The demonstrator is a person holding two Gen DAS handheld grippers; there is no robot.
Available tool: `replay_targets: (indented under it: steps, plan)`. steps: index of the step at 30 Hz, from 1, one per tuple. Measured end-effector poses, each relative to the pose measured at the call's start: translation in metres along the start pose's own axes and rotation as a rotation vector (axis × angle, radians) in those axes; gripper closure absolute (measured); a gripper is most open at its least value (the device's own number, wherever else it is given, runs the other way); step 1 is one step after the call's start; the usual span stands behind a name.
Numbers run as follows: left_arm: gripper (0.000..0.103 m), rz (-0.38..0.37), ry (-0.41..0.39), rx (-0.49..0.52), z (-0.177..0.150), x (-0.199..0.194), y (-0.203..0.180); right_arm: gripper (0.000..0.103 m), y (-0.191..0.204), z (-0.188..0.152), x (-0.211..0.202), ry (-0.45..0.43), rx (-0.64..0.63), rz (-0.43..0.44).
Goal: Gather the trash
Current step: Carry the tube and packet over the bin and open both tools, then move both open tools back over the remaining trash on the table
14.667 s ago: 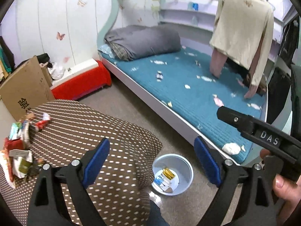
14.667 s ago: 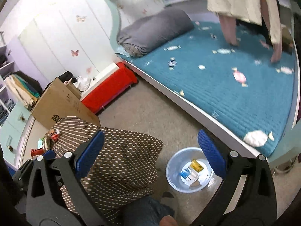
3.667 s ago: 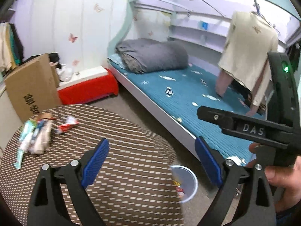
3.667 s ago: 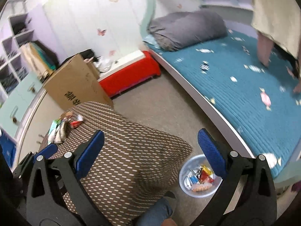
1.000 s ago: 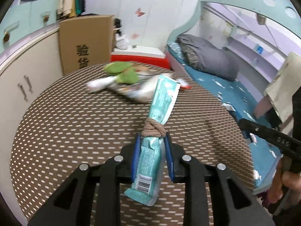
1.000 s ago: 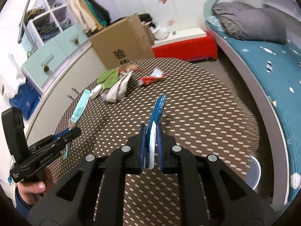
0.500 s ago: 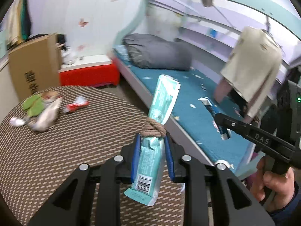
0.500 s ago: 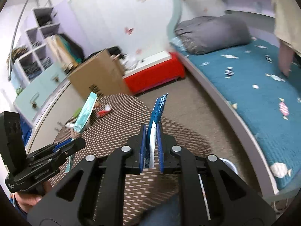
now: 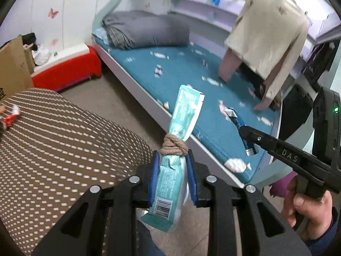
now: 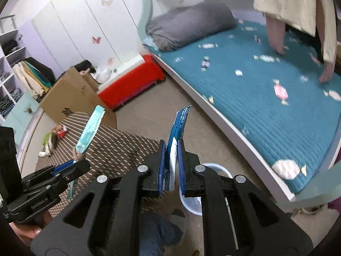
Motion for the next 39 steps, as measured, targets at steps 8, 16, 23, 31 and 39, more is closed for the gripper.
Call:
replay_targets:
  steps: [8, 16, 23, 31, 39]
  plan:
    - [0.078, 0.028, 0.120, 0.041, -0.009, 0.056, -0.012, 0.091, -0.028, -0.015, 0.039, 0.084, 0.070, 0.002]
    - [0.013, 0.067, 0.150, 0.098, -0.010, 0.078, -0.023, 0.033, -0.057, -0.031, 0.078, 0.165, 0.172, -0.018]
    - [0.013, 0.086, 0.108, 0.097, -0.006, 0.058, -0.016, 0.006, -0.075, -0.044, 0.077, 0.178, 0.260, -0.069]
    - [0.012, 0.109, 0.037, 0.089, -0.006, 0.025, -0.009, 0.006, -0.057, -0.030, 0.055, 0.127, 0.222, -0.102]
    - [0.012, 0.106, -0.029, 0.077, -0.003, -0.011, -0.005, 0.006, -0.018, -0.010, 0.027, 0.062, 0.153, -0.088]
Point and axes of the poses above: each gripper's, at about its wrist camera, not at the fingertips, and x roughly the way its jaws point, y to its left, z to its top, the point moved 1 cm from there along x, roughly the way its jaws point
